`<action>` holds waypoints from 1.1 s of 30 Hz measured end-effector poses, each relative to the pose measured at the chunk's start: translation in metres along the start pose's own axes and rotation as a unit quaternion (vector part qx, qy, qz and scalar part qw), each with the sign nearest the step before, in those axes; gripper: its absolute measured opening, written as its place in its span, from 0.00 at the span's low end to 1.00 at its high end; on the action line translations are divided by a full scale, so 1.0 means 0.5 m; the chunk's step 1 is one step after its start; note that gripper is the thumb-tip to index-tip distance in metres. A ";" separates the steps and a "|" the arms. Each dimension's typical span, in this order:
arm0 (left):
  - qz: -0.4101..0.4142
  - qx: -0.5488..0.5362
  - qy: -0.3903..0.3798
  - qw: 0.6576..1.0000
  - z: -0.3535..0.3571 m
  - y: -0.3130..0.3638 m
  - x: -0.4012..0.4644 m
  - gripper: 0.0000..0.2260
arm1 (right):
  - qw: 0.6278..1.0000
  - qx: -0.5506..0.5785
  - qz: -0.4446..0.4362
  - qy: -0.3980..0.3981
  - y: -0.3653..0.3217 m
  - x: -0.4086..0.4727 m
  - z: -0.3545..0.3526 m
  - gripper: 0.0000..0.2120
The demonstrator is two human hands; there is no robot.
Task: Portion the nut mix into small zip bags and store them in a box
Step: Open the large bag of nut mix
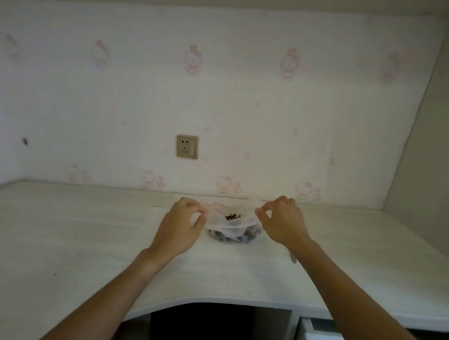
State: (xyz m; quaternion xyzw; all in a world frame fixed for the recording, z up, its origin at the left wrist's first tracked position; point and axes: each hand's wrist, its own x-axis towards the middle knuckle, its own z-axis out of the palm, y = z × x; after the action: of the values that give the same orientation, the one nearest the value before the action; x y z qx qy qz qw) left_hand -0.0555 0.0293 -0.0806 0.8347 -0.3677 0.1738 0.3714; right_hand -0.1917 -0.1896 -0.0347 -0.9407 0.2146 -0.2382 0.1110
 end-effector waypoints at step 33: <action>-0.423 -0.683 -0.025 0.595 0.053 -0.015 0.113 0.06 | 0.485 0.845 0.220 -0.051 0.103 0.064 0.087 0.10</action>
State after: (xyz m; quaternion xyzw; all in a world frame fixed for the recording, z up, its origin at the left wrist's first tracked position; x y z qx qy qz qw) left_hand -0.0115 -0.0146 -0.0701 0.4030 0.0060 -0.3252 0.8554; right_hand -0.1626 -0.2450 -0.0752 -0.3272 0.1041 -0.2244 0.9120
